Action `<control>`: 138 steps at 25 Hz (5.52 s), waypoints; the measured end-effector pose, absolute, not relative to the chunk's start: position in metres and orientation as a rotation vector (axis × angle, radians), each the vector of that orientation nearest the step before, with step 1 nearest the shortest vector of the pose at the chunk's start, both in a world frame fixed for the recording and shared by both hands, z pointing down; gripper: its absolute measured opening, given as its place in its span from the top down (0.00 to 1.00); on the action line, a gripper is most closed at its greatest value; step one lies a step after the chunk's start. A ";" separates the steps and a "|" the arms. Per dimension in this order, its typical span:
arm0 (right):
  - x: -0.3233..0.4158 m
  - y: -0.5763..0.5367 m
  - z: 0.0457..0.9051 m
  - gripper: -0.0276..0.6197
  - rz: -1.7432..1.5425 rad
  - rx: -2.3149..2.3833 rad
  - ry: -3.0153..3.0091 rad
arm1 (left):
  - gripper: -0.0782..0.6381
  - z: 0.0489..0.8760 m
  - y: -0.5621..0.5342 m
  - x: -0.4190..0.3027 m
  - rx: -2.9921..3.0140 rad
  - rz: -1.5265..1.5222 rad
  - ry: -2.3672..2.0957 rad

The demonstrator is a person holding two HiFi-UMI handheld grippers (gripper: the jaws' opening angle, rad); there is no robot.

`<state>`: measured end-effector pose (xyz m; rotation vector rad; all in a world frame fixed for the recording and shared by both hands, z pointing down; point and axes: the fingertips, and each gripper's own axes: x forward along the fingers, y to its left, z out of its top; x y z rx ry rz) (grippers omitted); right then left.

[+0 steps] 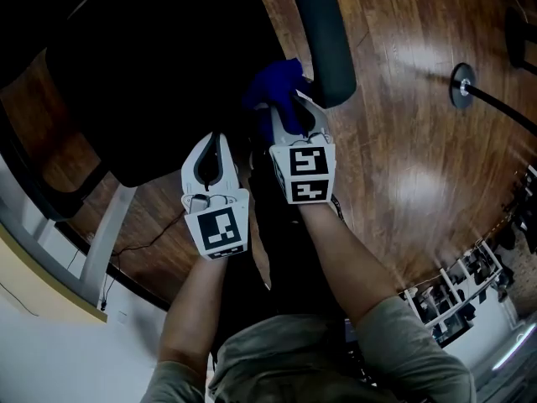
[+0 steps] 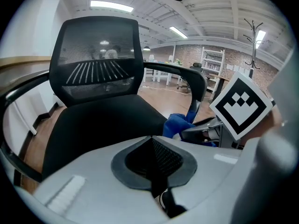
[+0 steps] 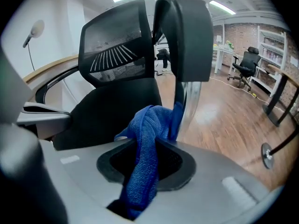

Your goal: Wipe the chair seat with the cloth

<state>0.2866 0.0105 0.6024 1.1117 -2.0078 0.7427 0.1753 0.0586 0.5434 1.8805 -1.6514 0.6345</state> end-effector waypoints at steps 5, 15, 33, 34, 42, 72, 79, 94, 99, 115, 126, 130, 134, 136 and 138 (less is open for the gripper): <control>0.283 0.009 0.606 0.81 0.701 1.074 -2.013 | 0.88 0.550 0.063 0.168 1.820 0.610 -1.697; 0.261 0.018 0.569 0.80 0.623 1.133 -2.023 | 0.88 0.522 0.085 0.111 1.756 0.573 -1.788; 0.011 0.130 0.527 0.80 0.449 0.540 -2.340 | 0.88 0.514 0.215 -0.069 1.323 0.504 -2.074; 0.000 0.139 0.529 0.80 0.443 0.506 -2.340 | 0.88 0.515 0.223 -0.077 1.304 0.499 -2.081; -0.067 0.206 0.555 0.80 0.360 0.254 -2.311 | 0.88 0.530 0.269 -0.110 1.204 0.450 -2.101; 0.071 0.136 0.584 0.81 0.479 0.564 -2.180 | 0.88 0.541 0.178 0.001 1.536 0.545 -1.910; 0.139 0.096 0.577 0.81 0.518 0.718 -2.135 | 0.88 0.531 0.131 0.053 1.670 0.569 -1.841; 0.272 0.048 0.577 0.81 0.605 0.920 -2.044 | 0.88 0.525 0.072 0.156 1.822 0.623 -1.711; 0.297 0.042 0.585 0.81 0.657 0.946 -2.034 | 0.89 0.530 0.060 0.180 1.855 0.635 -1.708; 0.308 0.042 0.614 0.81 0.668 0.843 -2.004 | 0.88 0.528 0.051 0.208 1.873 0.674 -1.680; 0.274 0.042 0.530 0.81 0.599 0.844 -2.075 | 0.88 0.480 0.065 0.146 1.821 0.607 -1.778; 0.249 0.045 0.467 0.81 0.532 0.807 -2.161 | 0.88 0.437 0.079 0.128 1.791 0.572 -1.819; 0.218 0.049 0.408 0.81 0.465 0.756 -2.242 | 0.88 0.384 0.087 0.099 1.781 0.516 -1.882; 0.198 0.051 0.381 0.81 0.440 0.710 -2.287 | 0.88 0.360 0.093 0.080 1.754 0.485 -1.935; 0.178 0.052 0.355 0.82 0.409 0.662 -2.336 | 0.88 0.342 0.101 0.064 1.718 0.461 -1.984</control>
